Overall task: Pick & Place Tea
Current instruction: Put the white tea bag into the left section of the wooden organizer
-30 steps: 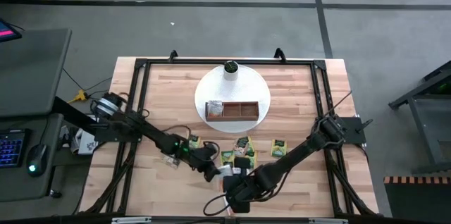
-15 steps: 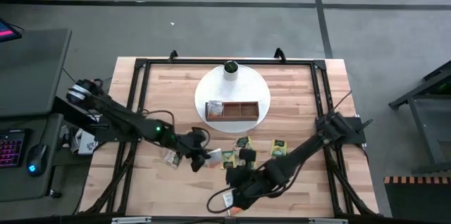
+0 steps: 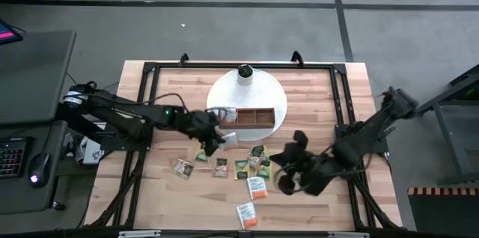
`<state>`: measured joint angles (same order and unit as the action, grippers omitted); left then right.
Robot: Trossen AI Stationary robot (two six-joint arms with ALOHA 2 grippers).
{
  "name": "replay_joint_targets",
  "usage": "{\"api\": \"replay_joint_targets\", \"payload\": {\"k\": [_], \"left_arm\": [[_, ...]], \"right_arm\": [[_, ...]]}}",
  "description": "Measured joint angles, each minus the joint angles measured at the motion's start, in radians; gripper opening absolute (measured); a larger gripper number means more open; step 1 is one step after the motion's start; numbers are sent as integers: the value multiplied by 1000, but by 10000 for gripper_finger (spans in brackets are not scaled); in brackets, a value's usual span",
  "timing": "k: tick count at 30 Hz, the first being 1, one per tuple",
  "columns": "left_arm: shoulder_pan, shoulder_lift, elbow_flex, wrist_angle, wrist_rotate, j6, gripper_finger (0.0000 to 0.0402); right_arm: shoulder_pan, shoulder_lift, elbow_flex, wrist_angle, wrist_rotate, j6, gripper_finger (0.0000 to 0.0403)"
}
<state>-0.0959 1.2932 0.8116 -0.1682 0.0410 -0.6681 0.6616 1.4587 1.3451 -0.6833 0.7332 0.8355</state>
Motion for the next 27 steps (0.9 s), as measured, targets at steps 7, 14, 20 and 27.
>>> {"api": "replay_joint_targets", "payload": {"k": [7, 14, 20, 27], "left_arm": [[122, 0, 0, -12, 36, 193, 0], [194, -11, 1, -21, 37, 324, 0], [242, -11, 1, -38, 40, 432, 0], [315, -11, 1, -52, 58, 531, 0]], "right_arm": [[2, -185, -289, 396, -7, -87, 0], [2, -225, -418, 612, -10, -139, 0], [1, -225, -445, 651, -36, -139, 0], [2, -225, -445, 651, -36, -146, 0]]}}
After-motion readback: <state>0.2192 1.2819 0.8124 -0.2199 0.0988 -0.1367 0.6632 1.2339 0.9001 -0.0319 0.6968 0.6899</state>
